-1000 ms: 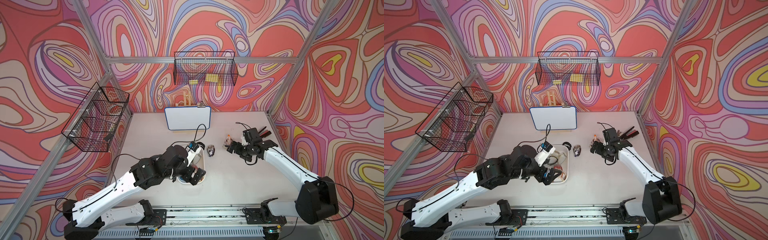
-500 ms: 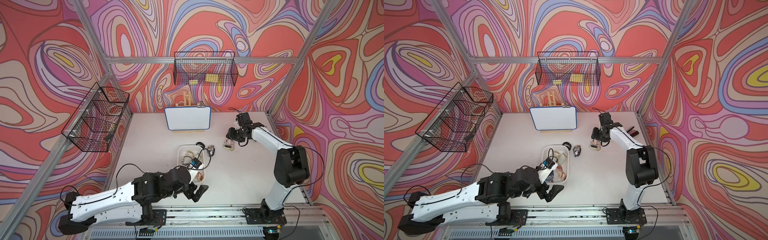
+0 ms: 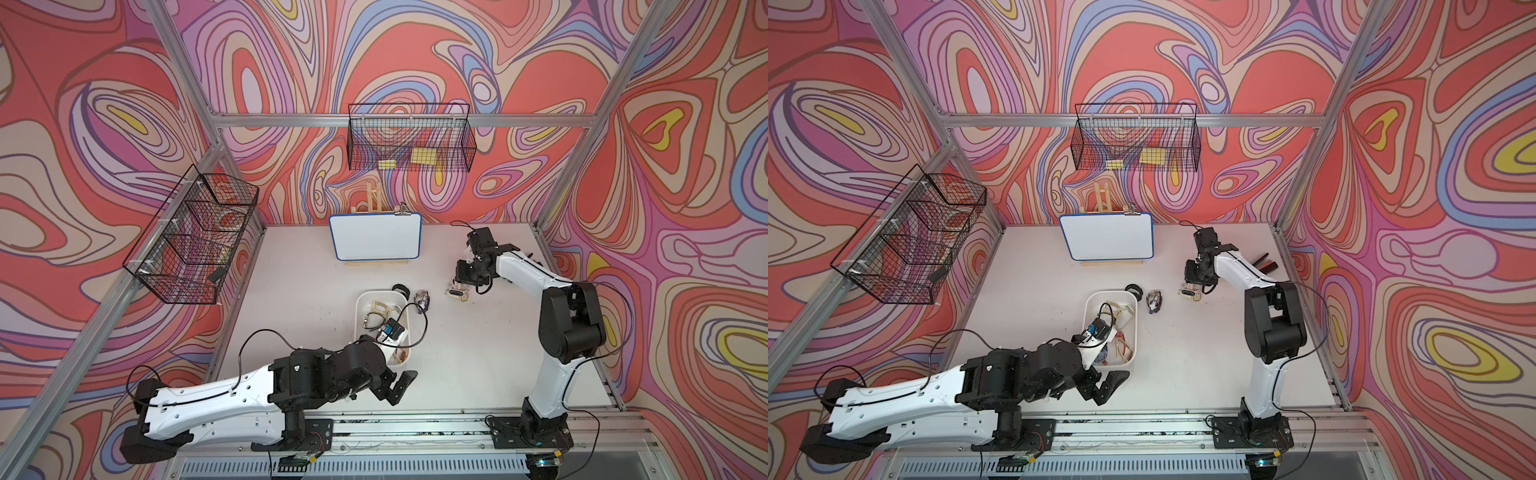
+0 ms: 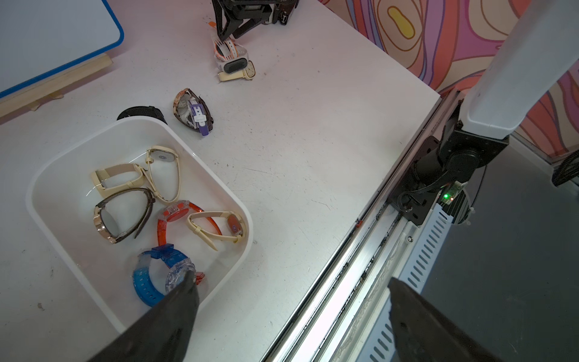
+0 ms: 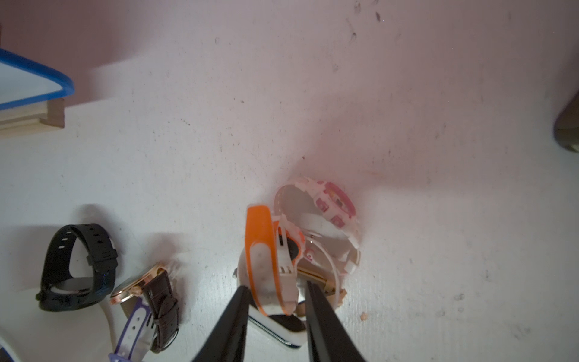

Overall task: Put the watch into the storage box
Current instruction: Pick up the watch at the center of the board, then place the watch in the storage box.

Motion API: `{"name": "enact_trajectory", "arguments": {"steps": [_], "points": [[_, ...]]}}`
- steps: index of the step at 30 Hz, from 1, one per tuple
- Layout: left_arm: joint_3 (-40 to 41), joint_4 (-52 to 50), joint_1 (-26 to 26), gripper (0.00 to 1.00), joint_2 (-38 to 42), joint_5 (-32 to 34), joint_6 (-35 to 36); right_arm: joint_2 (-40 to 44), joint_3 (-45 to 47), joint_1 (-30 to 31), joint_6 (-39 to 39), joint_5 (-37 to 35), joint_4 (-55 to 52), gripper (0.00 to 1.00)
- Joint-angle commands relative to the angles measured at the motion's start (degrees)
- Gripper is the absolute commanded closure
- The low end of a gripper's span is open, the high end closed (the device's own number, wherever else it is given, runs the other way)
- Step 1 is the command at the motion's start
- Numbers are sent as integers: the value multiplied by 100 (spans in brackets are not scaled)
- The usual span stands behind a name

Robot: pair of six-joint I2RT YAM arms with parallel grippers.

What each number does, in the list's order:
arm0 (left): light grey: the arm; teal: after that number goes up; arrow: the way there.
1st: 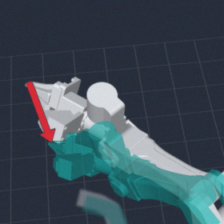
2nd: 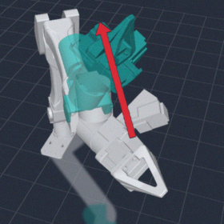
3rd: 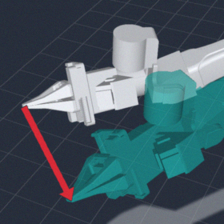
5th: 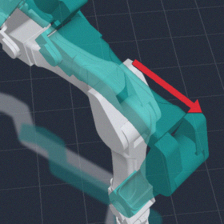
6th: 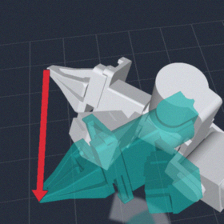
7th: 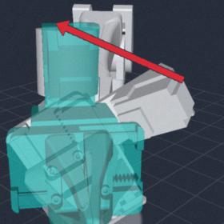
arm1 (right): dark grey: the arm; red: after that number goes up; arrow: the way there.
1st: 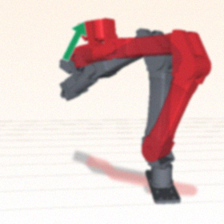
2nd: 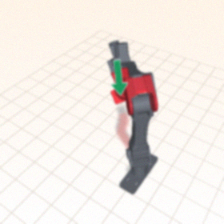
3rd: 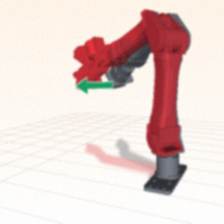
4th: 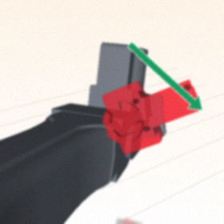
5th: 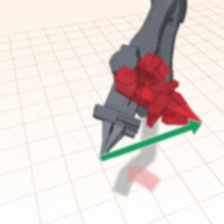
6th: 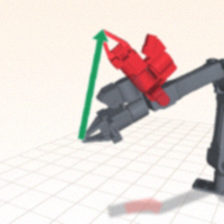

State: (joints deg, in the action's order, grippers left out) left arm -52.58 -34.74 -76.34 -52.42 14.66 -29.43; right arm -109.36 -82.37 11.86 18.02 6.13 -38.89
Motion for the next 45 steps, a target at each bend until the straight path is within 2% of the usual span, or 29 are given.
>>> {"name": "enact_trajectory", "arguments": {"steps": [1,10,17,27,32,35,37,39,41,45], "points": [[18,-143,-32,1,-39,238,-71,-236,-152,-6,-31,81,107,70],[-16,-261,-66,1,-7,730,37,-328,-214,-6,43,2,123,78],[9,-355,-67,1,105,835,27,-205,-270,-6,50,-82,62,91],[9,-403,-66,1,230,860,-25,438,-324,-5,87,72,-67,92],[16,-396,-64,1,237,886,-18,1032,-158,-11,224,920,87,92],[-14,-451,-66,1,231,903,-35,1358,219,-5,487,2075,566,91],[-43,-555,-66,0,250,963,-68,1539,643,2,920,3165,1214,90],[-64,-665,-65,1,306,1020,-88,1692,1146,90,1500,3911,2004,89],[-101,-785,-61,1,391,1092,-101,1803,1479,361,1842,4207,2490,88],[-182,-1044,-61,0,595,1280,-128,1726,1760,1347,2119,4170,2846,87]]}}
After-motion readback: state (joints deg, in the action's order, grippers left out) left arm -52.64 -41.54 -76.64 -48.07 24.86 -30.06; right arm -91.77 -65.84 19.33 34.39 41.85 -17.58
